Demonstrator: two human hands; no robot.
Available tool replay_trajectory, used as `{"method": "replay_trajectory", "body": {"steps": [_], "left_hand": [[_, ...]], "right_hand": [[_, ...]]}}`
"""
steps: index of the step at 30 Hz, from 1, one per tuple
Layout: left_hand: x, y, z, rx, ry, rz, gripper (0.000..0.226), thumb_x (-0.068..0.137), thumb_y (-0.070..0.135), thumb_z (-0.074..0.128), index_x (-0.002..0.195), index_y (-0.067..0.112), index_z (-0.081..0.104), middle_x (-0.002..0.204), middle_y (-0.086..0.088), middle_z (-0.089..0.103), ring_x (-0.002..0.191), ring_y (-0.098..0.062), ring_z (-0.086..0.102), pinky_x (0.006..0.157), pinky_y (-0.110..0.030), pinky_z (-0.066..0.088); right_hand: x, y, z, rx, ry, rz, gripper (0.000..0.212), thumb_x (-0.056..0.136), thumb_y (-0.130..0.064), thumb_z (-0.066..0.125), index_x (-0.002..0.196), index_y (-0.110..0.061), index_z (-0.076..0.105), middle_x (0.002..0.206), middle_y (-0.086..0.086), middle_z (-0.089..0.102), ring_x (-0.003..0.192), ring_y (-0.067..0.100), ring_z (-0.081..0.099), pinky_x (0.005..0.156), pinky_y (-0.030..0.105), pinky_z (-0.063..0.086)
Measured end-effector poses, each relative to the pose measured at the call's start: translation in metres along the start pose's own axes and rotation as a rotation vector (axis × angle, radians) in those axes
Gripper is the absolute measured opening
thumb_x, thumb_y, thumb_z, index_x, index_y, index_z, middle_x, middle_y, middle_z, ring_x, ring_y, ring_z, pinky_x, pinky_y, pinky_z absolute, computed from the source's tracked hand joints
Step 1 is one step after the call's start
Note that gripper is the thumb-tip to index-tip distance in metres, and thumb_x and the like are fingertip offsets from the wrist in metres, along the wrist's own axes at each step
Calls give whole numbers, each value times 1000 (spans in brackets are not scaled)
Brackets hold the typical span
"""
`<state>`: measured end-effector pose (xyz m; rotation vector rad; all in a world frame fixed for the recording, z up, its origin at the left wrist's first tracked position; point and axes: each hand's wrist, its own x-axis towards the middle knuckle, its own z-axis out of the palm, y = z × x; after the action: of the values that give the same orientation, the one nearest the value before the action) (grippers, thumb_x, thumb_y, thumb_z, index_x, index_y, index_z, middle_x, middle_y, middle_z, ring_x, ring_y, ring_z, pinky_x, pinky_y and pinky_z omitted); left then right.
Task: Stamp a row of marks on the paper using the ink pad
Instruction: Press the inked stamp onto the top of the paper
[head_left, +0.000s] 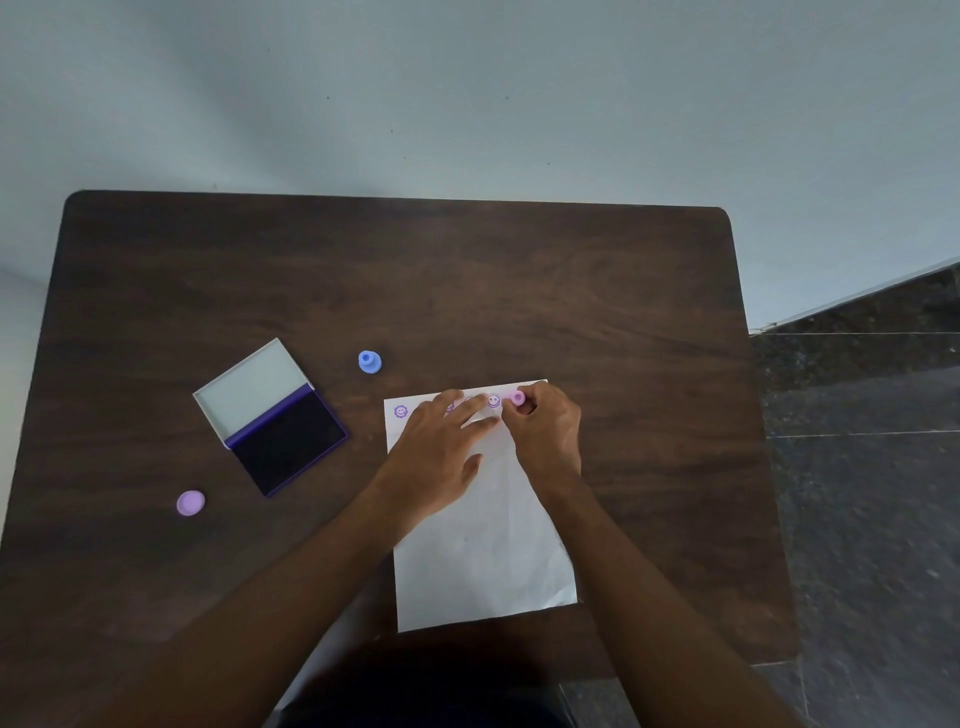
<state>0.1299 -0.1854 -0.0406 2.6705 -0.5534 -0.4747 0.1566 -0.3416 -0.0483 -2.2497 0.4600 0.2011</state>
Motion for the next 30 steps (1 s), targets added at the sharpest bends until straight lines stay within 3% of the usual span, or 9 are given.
{"method": "replay_trajectory", "body": {"steps": [5,12,16,18,24,27,30], "left_hand": [[0,0,0,6,-2,2,54,88,31,65,139,28,48,152,2,39,140,-25,34,109,-41,35],[-1,0,0,7,-1,5,55,88,30,65,139,29,47,153,3,38,140,-25,33,110,-40,34],[1,1,-2,-4,14,6,51,88,30,65,137,27,49,151,2,42,138,-24,36,110,-38,33],[1,1,-3,-7,32,2,49,88,29,65,135,25,52,148,2,45,137,-23,39,110,-37,34],[-2,3,-10,-31,137,53,38,82,17,71,120,17,64,134,-3,59,125,-25,52,102,-41,43],[-3,3,-17,-58,219,91,35,84,14,69,119,14,64,131,-5,61,122,-24,54,101,-40,45],[-5,3,-27,-121,269,96,33,87,12,63,120,12,64,128,-4,63,119,-21,55,99,-35,43]], "right_hand": [[-1,-2,-1,33,-6,2,22,89,-25,66,69,-20,58,69,-6,60,53,6,52,45,2,37],[-1,-9,-5,-16,-68,46,20,90,-31,64,81,-14,67,75,-6,63,61,8,56,50,4,35],[-6,-15,-20,64,64,69,17,87,-31,66,71,-26,65,62,-20,60,60,0,63,40,2,37],[-8,-14,-25,102,131,62,14,86,-30,67,74,-24,69,64,-18,64,65,-8,62,42,4,39],[-14,-17,-28,145,176,84,18,88,-29,66,72,-20,70,65,-14,68,63,2,65,43,8,41],[-15,-19,-31,218,181,128,18,88,-31,65,76,-20,73,68,-13,71,65,6,68,48,18,51],[-18,-23,-35,326,175,173,13,84,-32,70,77,-22,75,70,-12,73,62,-1,67,43,10,45]]}}
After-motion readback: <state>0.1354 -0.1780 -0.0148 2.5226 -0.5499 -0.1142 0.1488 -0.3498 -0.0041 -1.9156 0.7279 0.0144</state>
